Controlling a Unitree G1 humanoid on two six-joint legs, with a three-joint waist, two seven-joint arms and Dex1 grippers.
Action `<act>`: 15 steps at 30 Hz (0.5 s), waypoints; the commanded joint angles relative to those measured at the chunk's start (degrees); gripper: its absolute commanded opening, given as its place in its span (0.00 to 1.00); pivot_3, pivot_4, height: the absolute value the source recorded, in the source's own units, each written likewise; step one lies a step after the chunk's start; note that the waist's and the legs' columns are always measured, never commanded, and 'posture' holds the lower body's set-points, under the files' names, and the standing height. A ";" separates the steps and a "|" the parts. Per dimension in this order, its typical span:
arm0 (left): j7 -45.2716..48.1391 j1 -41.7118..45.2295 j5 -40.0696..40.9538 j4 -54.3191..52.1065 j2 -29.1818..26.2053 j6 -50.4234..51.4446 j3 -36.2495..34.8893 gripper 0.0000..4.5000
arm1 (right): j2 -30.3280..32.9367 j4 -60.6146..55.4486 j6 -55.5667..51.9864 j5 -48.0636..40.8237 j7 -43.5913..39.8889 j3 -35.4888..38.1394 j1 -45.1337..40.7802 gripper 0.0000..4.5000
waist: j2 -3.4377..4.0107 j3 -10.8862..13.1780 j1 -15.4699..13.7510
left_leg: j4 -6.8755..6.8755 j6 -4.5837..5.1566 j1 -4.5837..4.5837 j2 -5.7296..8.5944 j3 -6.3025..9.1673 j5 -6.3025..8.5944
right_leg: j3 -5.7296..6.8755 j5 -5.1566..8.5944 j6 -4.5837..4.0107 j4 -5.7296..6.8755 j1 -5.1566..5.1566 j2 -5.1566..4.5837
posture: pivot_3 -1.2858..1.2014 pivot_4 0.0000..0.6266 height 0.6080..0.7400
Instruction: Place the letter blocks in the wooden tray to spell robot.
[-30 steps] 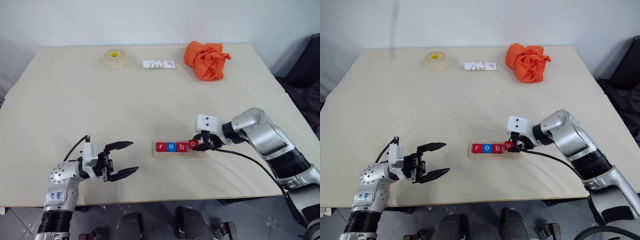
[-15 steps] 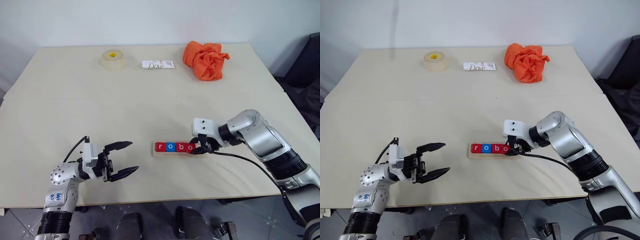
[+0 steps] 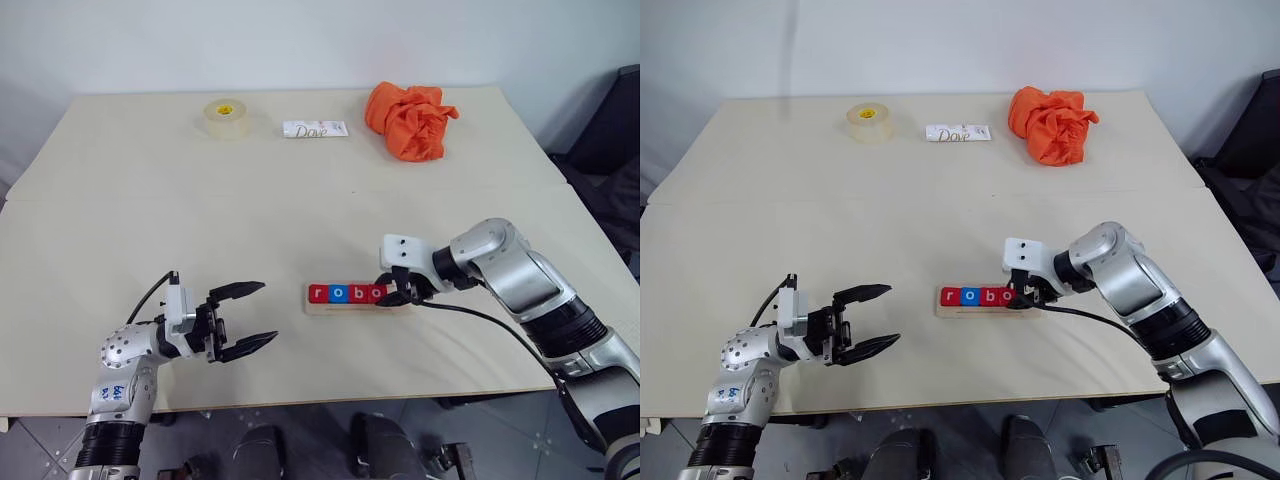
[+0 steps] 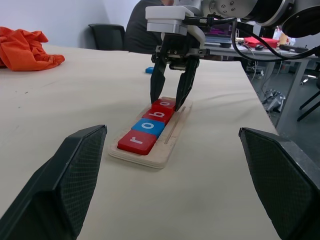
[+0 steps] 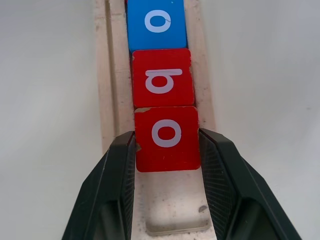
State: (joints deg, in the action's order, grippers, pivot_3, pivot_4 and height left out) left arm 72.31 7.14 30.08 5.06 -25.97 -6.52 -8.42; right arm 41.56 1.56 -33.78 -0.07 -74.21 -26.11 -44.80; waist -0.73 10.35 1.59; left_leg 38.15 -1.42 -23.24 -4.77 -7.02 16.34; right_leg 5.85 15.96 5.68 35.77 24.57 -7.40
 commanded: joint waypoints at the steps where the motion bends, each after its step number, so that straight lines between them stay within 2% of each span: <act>1: 0.09 0.47 0.90 -0.47 -0.05 -0.96 -0.34 1.00 | -0.45 -0.63 0.37 0.37 -0.13 0.01 -0.71 0.32 | 0.00 0.00 0.01 | 0.00 0.00 0.00 0.00 0.00 0.00 | 0.00 0.00 0.00 0.00 0.00 0.00 | 0.52 0.24 1.00; 3: 0.11 0.61 0.86 -0.28 -0.06 -0.98 -0.37 1.00 | -0.43 -0.93 0.48 0.32 -0.46 -0.10 -0.60 0.32 | 0.00 0.00 0.01 | 0.00 0.00 0.00 0.00 0.00 0.00 | 0.00 0.00 0.00 0.01 0.00 0.00 | 0.52 0.24 1.00; 12: 0.25 1.41 0.79 0.67 -0.21 -1.09 -0.48 1.00 | -0.36 -4.28 -2.37 -1.06 -0.35 2.22 -1.79 0.98 | 0.00 0.00 0.00 | 0.00 0.00 0.00 0.00 0.00 0.00 | 0.00 0.00 0.00 0.01 0.01 0.00 | 0.52 0.24 1.00; 15: 0.44 1.94 0.67 1.22 -0.12 -1.12 -0.27 1.00 | 0.26 -6.23 -4.14 -2.16 0.13 3.80 -1.90 1.00 | 0.00 0.00 0.00 | 0.00 0.00 0.00 0.00 0.00 0.00 | 0.00 0.00 0.00 0.01 0.01 0.00 | 0.52 0.24 1.00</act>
State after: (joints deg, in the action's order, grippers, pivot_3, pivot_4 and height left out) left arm 72.51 8.62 30.07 6.28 -25.93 -6.81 -8.41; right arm 40.96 -1.87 -36.97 -1.00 -74.23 -25.20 -45.31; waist -0.73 10.35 1.58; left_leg 38.15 -1.43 -23.25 -4.77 -7.02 16.34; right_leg 5.85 15.96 5.68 35.78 24.58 -7.40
